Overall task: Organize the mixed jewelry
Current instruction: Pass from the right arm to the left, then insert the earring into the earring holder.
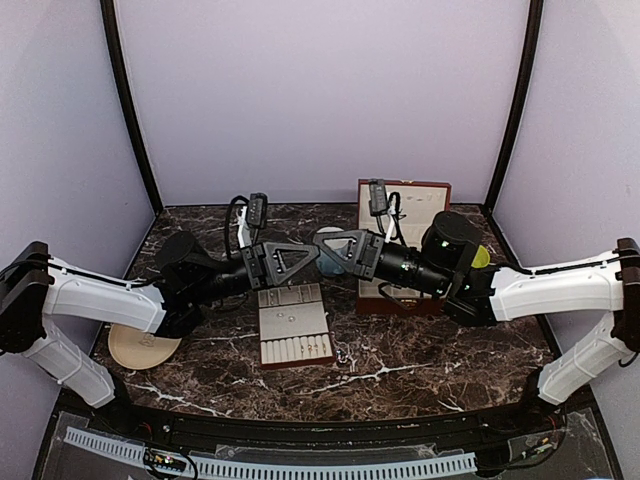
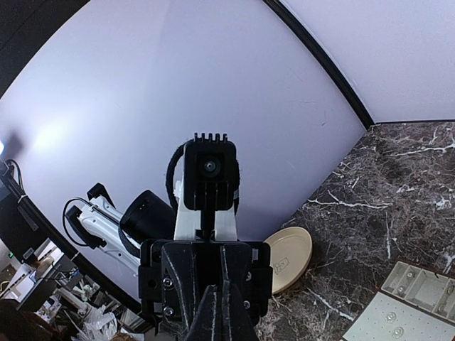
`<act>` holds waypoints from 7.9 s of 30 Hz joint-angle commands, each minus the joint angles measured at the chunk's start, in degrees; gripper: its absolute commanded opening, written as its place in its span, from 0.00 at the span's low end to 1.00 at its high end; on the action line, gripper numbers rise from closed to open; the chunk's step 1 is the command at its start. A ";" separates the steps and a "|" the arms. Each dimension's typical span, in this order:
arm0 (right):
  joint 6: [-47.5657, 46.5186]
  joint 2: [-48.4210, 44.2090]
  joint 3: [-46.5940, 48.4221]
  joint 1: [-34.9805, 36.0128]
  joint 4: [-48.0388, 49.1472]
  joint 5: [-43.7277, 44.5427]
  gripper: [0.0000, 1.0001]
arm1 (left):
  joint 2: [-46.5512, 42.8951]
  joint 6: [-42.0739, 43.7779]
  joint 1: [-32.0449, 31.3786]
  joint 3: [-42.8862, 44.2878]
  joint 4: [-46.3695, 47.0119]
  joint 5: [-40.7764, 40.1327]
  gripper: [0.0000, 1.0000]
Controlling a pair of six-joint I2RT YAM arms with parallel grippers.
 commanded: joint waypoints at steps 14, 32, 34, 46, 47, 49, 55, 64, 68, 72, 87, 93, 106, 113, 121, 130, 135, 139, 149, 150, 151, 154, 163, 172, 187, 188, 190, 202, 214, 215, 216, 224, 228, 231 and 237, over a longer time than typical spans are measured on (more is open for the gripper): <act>-0.80 -1.46 0.07 0.10 0.69 0.15 0.49 | -2.21 1.49 0.07 -2.52 2.03 -0.40 0.14; -2.04 -5.91 -3.71 -1.80 -3.42 5.49 0.64 | -15.68 12.96 3.11 -4.12 -36.59 -0.67 0.13; -2.35 -6.50 -4.42 -1.88 -4.07 5.88 0.64 | -18.34 16.81 4.84 -2.90 -47.19 -1.34 0.13; -2.99 -8.71 -7.51 -1.99 -5.81 7.15 0.63 | -10.87 34.05 11.23 9.94 -85.38 -5.57 0.13; -3.10 -8.97 -7.66 -1.99 -6.00 7.32 0.63 | -9.03 35.33 11.60 10.53 -87.12 -5.63 0.13; -3.34 -9.45 -8.24 -1.99 -6.19 7.62 0.64 | -6.43 36.81 11.74 12.50 -89.31 -6.03 0.13; -3.40 -11.06 -9.74 -2.08 -6.06 8.43 0.63 | 1.07 40.23 11.85 18.13 -95.60 -4.99 0.13; -3.92 -12.73 -10.79 -2.16 -6.32 8.93 0.64 | 8.23 41.12 11.85 23.24 -100.19 -1.03 0.13; -4.07 -13.16 -10.94 -2.18 -6.31 8.99 0.63 | 10.35 41.20 11.85 24.47 -101.32 -0.17 0.13; -4.08 -13.43 -11.32 -2.16 -6.33 9.19 0.63 | 11.93 40.92 11.85 24.87 -102.06 0.45 0.13; -3.66 -13.36 -11.23 -2.17 -6.02 8.93 0.64 | 15.57 40.42 11.85 26.74 -106.90 0.39 0.13; -3.62 -13.76 -11.48 -2.16 -6.24 9.08 0.64 | 16.30 40.59 11.85 27.77 -108.41 -0.06 0.13; -3.19 -14.32 -12.23 -2.18 -6.39 9.52 0.64 | 18.88 41.97 13.47 31.87 -114.57 -1.44 0.13; -2.88 -13.93 -12.46 -2.21 -6.00 9.55 0.64 | 19.47 42.98 14.28 33.51 -116.87 -1.71 0.13; -2.74 -13.45 -12.33 -2.15 -5.93 9.45 0.64 | 21.45 43.87 14.31 35.23 -118.05 -0.94 0.13; -2.60 -13.60 -12.49 -2.21 -5.96 9.64 0.64 | 22.65 44.12 14.32 36.23 -118.40 -0.27 0.13; -2.63 -13.84 -12.81 -2.16 -6.10 9.87 0.64 | 23.04 44.09 14.31 36.51 -118.42 -0.17 0.13; -2.61 -13.97 -12.81 -2.14 -6.15 9.85 0.64 | 23.19 44.06 14.33 36.48 -118.22 -0.17 0.13; -2.62 -13.80 -12.81 -2.23 -6.33 9.94 0.64 | 23.71 44.02 14.35 36.80 -117.58 0.06 0.13; -2.54 -13.81 -12.75 -2.17 -6.23 9.92 0.64 | 23.78 44.02 14.33 36.83 -117.52 0.08 0.13; -2.52 -13.78 -12.80 -2.16 -6.19 9.90 0.64 | 23.87 44.00 14.31 36.86 -117.50 0.13 0.13; -2.54 -13.67 -12.81 -2.16 -6.25 9.89 0.64 | 23.90 44.09 14.31 36.91 -117.41 0.22 0.13; -2.54 -13.35 -12.66 -2.16 -6.33 9.81 0.64 | 24.16 44.19 14.31 36.74 -117.59 0.33 0.13; -2.46 -13.27 -12.72 -2.16 -6.20 9.92 0.64 | 23.95 44.37 14.31 35.95 -117.84 -0.37 0.12; -2.26 -12.92 -12.64 -2.15 -5.80 9.72 0.64 | 23.63 44.73 14.36 34.79 -117.82 -1.32 0.12; -2.25 -12.92 -12.64 -2.18 -5.80 9.72 0.64 | 23.63 44.73 14.33 34.77 -117.70 -1.22 0.12; -2.26 -12.88 -12.64 -2.16 -5.78 9.64 0.64 | 23.75 44.63 14.31 34.88 -117.36 -0.99 0.12; -2.23 -12.85 -12.64 -2.16 -5.89 9.72 0.64 | 24.42 44.72 14.31 35.30 -116.80 -0.73 0.12; -2.21 -12.89 -12.72 -2.16 -5.84 9.76 0.64 | 24.60 44.63 14.33 35.27 -116.03 -1.81 0.12; -2.21 -12.91 -12.72 -2.12 -5.88 9.72 0.64 | 24.60 44.63 14.31 35.32 -115.94 -1.95 0.12; -2.24 -12.92 -12.72 -2.21 -5.87 9.72 0.64 | 24.60 44.63 14.31 35.35 -115.88 -2.02 0.12; -2.17 -12.92 -12.81 -2.11 -5.97 9.88 0.64 | 24.61 44.99 14.37 35.46 -116.46 -3.05 0.12; -2.09 -12.79 -12.80 -2.15 -5.82 9.82 0.64 | 24.43 45.10 14.34 35.49 -116.38 -3.70 0.12; -2.10 -12.70 -12.71 -2.16 -5.78 9.72 0.64 | 24.51 45.08 14.41 35.54 -116.27 -3.94 0.12; -2.00 -12.74 -12.90 -2.16 -5.80 9.81 0.64 | 24.77 45.23 14.44 35.57 -115.98 -3.48 0.12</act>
